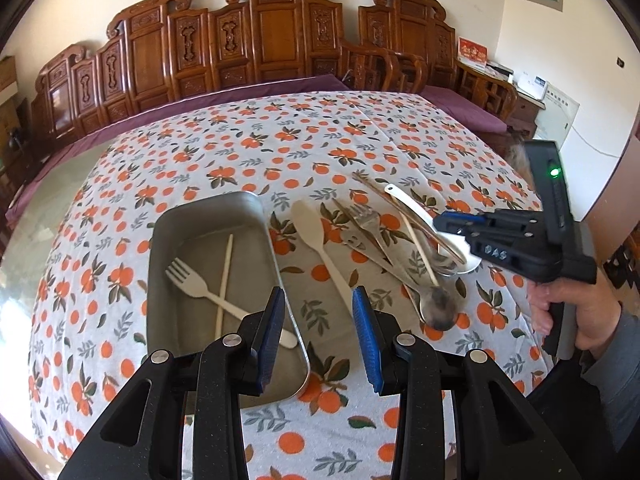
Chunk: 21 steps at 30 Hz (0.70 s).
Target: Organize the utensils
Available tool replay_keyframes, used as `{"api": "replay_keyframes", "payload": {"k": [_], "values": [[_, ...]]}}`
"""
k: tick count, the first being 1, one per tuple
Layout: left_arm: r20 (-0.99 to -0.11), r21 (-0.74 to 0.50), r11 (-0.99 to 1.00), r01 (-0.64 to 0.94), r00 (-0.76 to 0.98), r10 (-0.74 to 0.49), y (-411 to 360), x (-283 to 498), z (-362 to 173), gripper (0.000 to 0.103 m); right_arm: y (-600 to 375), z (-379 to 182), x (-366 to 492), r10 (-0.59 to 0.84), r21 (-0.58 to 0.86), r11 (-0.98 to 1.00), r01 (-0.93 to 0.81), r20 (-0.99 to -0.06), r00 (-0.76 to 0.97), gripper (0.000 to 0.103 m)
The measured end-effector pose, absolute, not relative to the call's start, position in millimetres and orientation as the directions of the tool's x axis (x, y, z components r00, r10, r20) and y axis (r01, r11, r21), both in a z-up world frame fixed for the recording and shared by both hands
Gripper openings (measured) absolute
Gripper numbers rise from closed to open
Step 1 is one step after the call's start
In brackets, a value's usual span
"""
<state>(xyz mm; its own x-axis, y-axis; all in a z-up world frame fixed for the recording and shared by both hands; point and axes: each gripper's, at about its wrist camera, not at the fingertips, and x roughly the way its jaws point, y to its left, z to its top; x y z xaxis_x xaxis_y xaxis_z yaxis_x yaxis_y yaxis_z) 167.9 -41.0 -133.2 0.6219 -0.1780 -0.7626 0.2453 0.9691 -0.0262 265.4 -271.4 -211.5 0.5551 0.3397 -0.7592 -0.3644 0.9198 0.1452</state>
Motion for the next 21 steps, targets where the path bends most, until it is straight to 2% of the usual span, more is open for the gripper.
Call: {"api": "replay_keyframes", "payload": {"k": [15,18,21], "values": [[-0.774,-0.025,0.966,0.258,0.607,-0.182,-52.1,173.7,-136.9,0.033,-259.4,-236.9,281.7,0.245,0.05,0.931,-0.361,-0.82,0.517,0.014],[-0.776,-0.024,0.965,0.26,0.604,-0.183,-53.9,175.1,-136.3,0.033,-262.2,-236.4,282.5,0.256,0.068,0.931,-0.358,-0.821,0.51,0.006],[-0.784,-0.029,0.964,0.265,0.592,-0.187,-57.0,180.6,-137.9,0.033,-267.7,-232.3,281.6,0.273,0.088,0.931,-0.355,-0.813,0.514,0.006]]}}
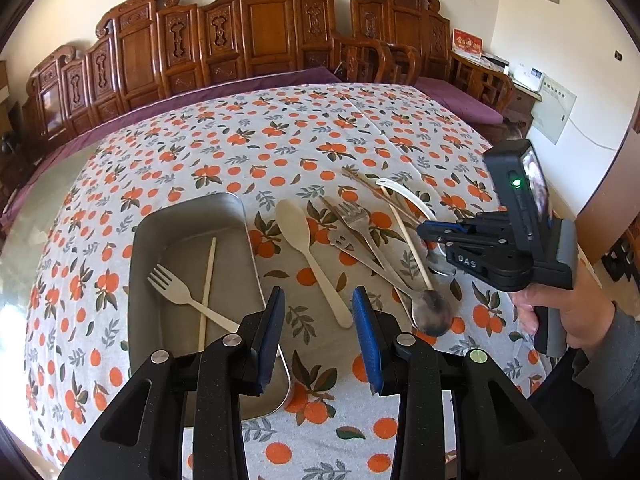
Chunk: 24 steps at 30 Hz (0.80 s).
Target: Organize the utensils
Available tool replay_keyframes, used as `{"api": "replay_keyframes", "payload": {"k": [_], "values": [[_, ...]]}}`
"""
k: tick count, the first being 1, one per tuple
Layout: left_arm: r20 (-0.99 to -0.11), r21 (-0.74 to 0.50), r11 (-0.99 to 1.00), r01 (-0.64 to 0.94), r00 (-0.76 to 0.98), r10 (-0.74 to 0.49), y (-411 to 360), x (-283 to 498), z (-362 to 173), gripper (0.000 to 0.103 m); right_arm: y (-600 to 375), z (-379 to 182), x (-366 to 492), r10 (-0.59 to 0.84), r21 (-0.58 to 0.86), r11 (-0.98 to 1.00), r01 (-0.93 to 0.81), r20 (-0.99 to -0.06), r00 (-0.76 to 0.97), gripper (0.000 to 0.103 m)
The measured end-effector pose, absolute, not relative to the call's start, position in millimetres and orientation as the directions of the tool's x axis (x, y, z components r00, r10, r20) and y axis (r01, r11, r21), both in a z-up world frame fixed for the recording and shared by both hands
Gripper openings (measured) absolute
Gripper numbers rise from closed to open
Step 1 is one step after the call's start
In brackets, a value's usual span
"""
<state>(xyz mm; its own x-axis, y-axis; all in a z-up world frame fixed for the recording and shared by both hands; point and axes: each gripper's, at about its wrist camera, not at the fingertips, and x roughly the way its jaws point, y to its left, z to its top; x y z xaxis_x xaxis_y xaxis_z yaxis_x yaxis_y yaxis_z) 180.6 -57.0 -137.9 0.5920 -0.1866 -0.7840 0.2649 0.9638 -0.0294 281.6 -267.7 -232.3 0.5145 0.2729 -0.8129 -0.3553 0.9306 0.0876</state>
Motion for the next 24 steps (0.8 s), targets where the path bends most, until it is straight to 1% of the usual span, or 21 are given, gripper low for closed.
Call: {"api": "replay_keyframes", "payload": {"k": [8,14,17,20,21,22,24], "values": [[-0.813,-0.044,0.959,0.281,0.548,-0.198,-72.8,206.2,-149.7,0.033,-291.5,-206.6,271.6,0.352,0.179,0.923,-0.341,-0.749,0.561,0.006],[-0.854,0.007,0.953,0.303,0.498,-0.152,-91.9,234.3,-168.1,0.033,-301.1,-199.7,270.6,0.373,0.213,0.92,-0.328,-0.728,0.574,0.006],[-0.875,0.039,0.951,0.308,0.47,-0.117,-97.7,246.6,-178.6,0.029,-301.9,-197.0,270.0,0.381,0.221,0.918,-0.33,-0.721,0.579,0.006],[-0.9,0.045,0.95,0.309,0.425,-0.095,-99.3,260.3,-190.6,0.025,-302.9,-195.7,268.9,0.389,0.228,0.915,-0.332,-0.715,0.581,0.006],[-0.91,0.044,0.952,0.302,0.406,-0.086,-99.2,263.6,-194.5,0.019,-303.5,-195.1,268.6,0.391,0.231,0.915,-0.332,-0.714,0.581,0.006],[-0.921,0.041,0.955,0.295,0.383,-0.079,-99.0,267.6,-198.8,0.015,-304.0,-194.7,268.2,0.394,0.234,0.914,-0.332,-0.712,0.582,0.006],[-0.929,0.037,0.956,0.29,0.363,-0.074,-99.8,271.5,-203.2,0.015,-304.4,-193.8,267.3,0.399,0.24,0.912,-0.333,-0.708,0.582,0.006]]}}
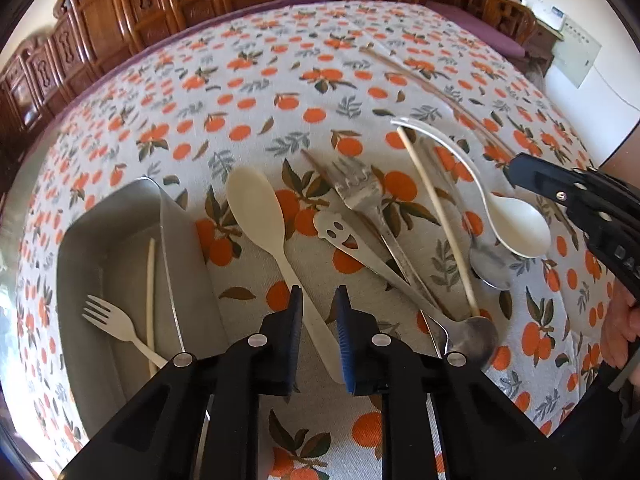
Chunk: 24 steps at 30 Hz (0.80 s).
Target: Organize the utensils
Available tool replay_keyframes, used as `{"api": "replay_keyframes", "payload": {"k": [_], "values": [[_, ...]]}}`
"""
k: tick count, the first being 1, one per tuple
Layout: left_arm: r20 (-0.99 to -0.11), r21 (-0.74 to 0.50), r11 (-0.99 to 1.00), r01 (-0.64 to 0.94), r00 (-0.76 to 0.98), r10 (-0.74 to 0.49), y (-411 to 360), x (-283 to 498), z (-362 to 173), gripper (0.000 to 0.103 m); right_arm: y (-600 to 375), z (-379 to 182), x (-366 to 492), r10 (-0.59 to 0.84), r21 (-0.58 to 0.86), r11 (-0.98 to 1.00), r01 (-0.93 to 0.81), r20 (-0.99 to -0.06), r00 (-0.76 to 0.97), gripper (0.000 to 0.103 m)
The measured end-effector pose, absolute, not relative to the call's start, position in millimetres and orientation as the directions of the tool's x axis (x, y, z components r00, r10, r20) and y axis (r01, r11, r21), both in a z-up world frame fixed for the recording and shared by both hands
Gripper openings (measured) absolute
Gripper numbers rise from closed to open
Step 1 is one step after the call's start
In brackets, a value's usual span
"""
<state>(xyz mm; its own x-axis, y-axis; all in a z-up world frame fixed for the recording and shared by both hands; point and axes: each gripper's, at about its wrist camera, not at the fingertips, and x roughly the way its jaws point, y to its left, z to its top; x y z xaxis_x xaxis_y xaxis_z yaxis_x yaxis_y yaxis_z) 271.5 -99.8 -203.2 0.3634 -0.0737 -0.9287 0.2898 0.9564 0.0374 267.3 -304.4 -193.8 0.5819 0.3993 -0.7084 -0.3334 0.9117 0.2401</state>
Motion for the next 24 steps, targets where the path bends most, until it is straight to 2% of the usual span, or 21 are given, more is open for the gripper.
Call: {"api": "replay_keyframes", "payload": {"k": [16,17,19,24], "values": [[-0.958,0.061,0.961,0.268,0.287,-0.02,-102.8,281.6,-220.6,0.015,-307.1,-188.4,263.0,0.432,0.278,0.899,-0.338,-0.691,0.58,0.006],[-0.958,0.059,0.961,0.272,0.287,-0.023,-103.0,280.6,-220.5,0.015,-307.2,-188.1,262.8,0.432,0.279,0.899,-0.337,-0.69,0.58,0.006],[-0.956,0.059,0.96,0.275,0.291,-0.024,-103.3,278.1,-220.4,0.004,-307.0,-187.0,262.3,0.432,0.28,0.899,-0.336,-0.69,0.581,0.006],[-0.949,0.06,0.958,0.282,0.313,-0.033,-102.3,268.4,-218.4,0.003,-303.6,-186.0,258.8,0.435,0.281,0.898,-0.34,-0.689,0.58,0.006]]}}
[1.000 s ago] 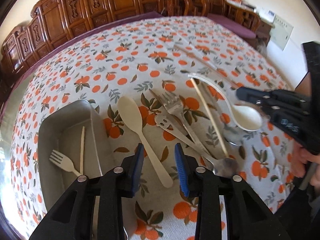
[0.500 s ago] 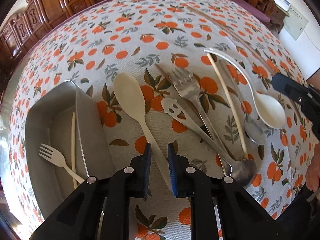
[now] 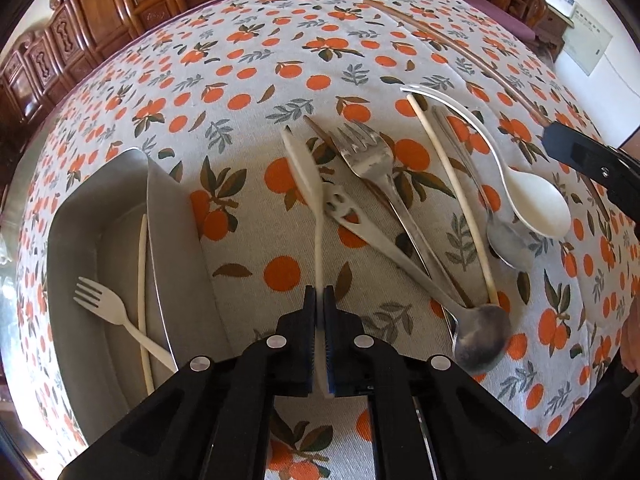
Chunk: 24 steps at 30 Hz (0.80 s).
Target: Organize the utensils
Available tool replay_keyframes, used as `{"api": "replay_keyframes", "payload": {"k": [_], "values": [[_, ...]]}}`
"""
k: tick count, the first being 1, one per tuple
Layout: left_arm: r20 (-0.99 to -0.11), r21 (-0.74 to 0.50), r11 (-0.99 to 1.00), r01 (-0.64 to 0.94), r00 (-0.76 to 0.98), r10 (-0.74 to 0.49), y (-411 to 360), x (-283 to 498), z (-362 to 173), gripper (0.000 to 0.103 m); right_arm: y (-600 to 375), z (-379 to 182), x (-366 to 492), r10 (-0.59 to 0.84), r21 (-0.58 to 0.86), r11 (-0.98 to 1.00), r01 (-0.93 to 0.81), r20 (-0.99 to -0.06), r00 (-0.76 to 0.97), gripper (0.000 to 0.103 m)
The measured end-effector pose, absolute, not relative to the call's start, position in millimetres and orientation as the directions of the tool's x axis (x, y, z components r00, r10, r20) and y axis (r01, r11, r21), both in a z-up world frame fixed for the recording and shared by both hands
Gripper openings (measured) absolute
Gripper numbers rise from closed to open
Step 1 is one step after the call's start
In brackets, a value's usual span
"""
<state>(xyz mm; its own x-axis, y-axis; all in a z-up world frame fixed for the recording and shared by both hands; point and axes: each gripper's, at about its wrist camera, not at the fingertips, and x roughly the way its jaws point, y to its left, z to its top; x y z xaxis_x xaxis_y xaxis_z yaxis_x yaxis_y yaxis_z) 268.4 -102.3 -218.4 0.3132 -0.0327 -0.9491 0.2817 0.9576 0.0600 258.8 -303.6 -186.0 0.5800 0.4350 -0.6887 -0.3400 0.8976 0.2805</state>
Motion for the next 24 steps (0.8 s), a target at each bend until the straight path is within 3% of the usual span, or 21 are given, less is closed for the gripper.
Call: {"api": "replay_keyframes", "payload": {"k": [24], "values": [[-0.869,0.013,0.97,0.245,0.483,-0.11,-62.7,215.1,-146.3,0.003,-271.7,-184.8,232.4,0.437,0.249,0.891,-0.381,-0.7,0.565,0.006]]}}
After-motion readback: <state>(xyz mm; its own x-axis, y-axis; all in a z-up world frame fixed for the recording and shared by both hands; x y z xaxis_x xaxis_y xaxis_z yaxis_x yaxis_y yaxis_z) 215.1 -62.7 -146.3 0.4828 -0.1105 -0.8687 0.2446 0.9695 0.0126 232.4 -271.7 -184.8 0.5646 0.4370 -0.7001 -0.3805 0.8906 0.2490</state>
